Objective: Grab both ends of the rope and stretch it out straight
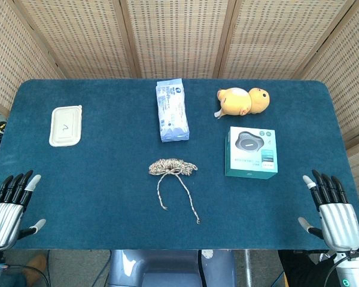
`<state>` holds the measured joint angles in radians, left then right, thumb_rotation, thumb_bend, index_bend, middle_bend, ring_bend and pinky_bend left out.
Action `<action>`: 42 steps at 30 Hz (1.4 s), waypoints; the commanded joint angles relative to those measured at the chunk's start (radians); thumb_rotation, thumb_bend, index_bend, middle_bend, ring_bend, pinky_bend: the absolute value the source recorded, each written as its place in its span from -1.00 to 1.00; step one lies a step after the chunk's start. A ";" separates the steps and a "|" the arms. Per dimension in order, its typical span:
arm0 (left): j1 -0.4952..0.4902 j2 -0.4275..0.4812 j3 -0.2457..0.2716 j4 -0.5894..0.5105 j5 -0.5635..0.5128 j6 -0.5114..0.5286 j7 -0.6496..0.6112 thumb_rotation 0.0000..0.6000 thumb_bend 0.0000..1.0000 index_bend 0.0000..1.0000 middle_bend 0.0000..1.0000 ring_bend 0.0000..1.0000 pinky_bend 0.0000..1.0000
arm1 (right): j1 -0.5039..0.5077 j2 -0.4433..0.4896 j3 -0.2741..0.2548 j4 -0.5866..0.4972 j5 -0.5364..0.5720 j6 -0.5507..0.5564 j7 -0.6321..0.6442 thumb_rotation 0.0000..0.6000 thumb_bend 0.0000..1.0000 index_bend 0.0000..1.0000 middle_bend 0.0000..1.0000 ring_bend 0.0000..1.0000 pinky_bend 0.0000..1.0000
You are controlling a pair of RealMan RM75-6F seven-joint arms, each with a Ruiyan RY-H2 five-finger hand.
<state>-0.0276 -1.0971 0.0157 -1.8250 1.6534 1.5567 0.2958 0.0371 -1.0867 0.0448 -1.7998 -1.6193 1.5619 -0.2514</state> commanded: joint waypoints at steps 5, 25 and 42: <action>-0.001 -0.003 0.002 -0.005 -0.001 -0.005 0.011 1.00 -1.00 -1.00 -1.00 -1.00 -1.00 | 0.008 -0.004 -0.003 0.003 -0.001 -0.016 0.003 1.00 -1.00 -0.78 -1.00 -1.00 -1.00; -0.033 -0.037 -0.019 -0.015 -0.077 -0.078 0.084 1.00 -1.00 -1.00 -1.00 -1.00 -1.00 | 0.377 -0.042 0.008 0.090 -0.251 -0.432 0.002 1.00 -0.99 -0.26 -0.93 -1.00 -1.00; -0.057 -0.061 -0.027 -0.005 -0.128 -0.118 0.125 1.00 -1.00 -1.00 -1.00 -1.00 -1.00 | 0.566 -0.182 0.047 0.031 -0.132 -0.754 -0.271 1.00 0.35 -0.23 -1.00 -1.00 -1.00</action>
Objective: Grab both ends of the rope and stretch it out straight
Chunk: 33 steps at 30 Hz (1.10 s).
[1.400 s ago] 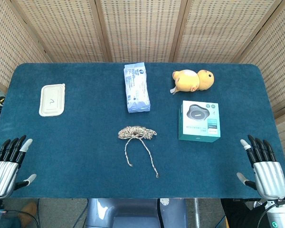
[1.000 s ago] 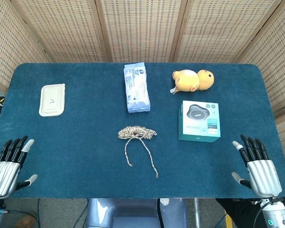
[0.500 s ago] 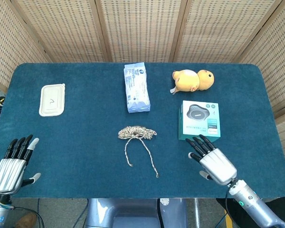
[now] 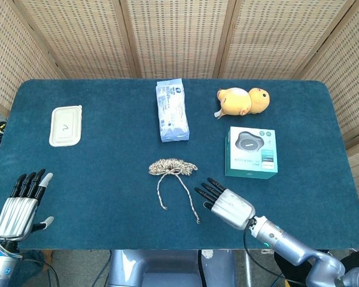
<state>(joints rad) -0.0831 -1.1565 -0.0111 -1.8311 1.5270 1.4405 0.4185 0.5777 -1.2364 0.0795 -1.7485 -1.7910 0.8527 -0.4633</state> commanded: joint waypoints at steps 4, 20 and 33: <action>-0.004 -0.005 0.001 0.004 -0.006 -0.005 0.006 1.00 -1.00 -1.00 -1.00 -1.00 -1.00 | 0.062 -0.115 0.027 -0.016 0.112 -0.114 -0.159 1.00 0.49 -0.23 -1.00 -1.00 -1.00; -0.014 -0.011 0.005 0.009 -0.019 -0.013 0.006 1.00 -1.00 -1.00 -1.00 -1.00 -1.00 | 0.117 -0.271 -0.002 0.052 0.276 -0.162 -0.317 1.00 0.52 -0.20 -1.00 -1.00 -1.00; -0.019 -0.018 0.010 0.010 -0.023 -0.015 0.024 1.00 -1.00 -1.00 -1.00 -1.00 -1.00 | 0.115 -0.274 -0.064 0.099 0.322 -0.122 -0.307 1.00 0.53 -0.16 -1.00 -1.00 -1.00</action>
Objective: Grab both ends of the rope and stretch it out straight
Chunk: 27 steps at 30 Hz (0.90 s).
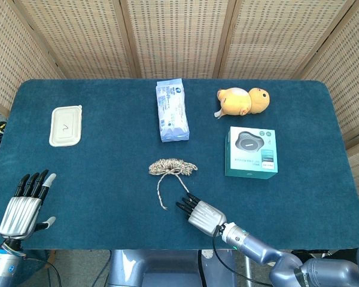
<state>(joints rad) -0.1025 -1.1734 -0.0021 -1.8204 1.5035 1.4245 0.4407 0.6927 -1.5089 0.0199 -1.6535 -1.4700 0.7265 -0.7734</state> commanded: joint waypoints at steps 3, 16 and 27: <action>0.000 -0.004 0.001 -0.001 -0.003 0.001 0.007 1.00 -1.00 -1.00 -1.00 -1.00 -1.00 | -0.003 0.002 -0.015 0.018 0.011 0.018 0.008 1.00 0.53 -0.14 -1.00 -1.00 -1.00; -0.006 -0.005 0.003 -0.001 -0.015 -0.007 0.012 1.00 -1.00 -1.00 -1.00 -1.00 -1.00 | -0.017 0.059 -0.024 0.064 0.052 0.083 0.036 1.00 0.53 -0.12 -1.00 -1.00 -1.00; -0.007 -0.006 0.008 -0.004 -0.012 -0.004 0.014 1.00 -1.00 -1.00 -1.00 -1.00 -1.00 | -0.067 0.071 0.041 0.015 0.156 0.199 0.155 1.00 -0.16 -0.22 -1.00 -1.00 -1.00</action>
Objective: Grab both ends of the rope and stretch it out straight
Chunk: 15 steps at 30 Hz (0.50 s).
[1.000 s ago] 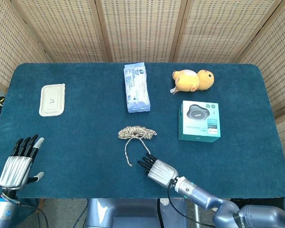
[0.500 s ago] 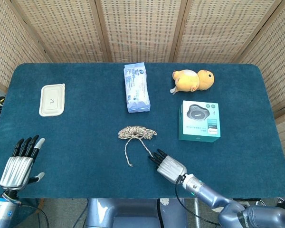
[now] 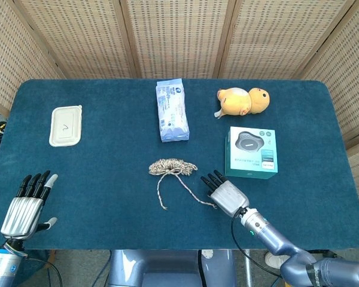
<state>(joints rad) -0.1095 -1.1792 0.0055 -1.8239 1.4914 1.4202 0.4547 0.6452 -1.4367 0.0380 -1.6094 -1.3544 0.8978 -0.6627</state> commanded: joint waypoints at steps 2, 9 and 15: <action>0.000 0.001 0.001 0.000 0.001 0.001 -0.001 1.00 -1.00 -1.00 -1.00 -1.00 -1.00 | -0.027 -0.007 0.033 -0.050 0.077 0.031 0.074 1.00 -0.40 -0.22 -1.00 -1.00 -1.00; 0.000 0.005 0.003 0.000 0.004 0.003 -0.010 1.00 -1.00 -1.00 -1.00 -1.00 -1.00 | -0.021 -0.051 0.047 -0.072 0.226 0.015 0.078 1.00 -0.50 -0.13 -1.00 -1.00 -1.00; -0.003 0.005 0.004 0.002 0.002 -0.002 -0.011 1.00 -1.00 -1.00 -1.00 -1.00 -1.00 | -0.019 -0.113 0.051 -0.041 0.286 0.045 0.071 1.00 -0.44 -0.10 -1.00 -1.00 -1.00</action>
<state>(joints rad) -0.1125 -1.1737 0.0097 -1.8218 1.4936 1.4186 0.4436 0.6256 -1.5332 0.0858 -1.6600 -1.0855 0.9333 -0.5905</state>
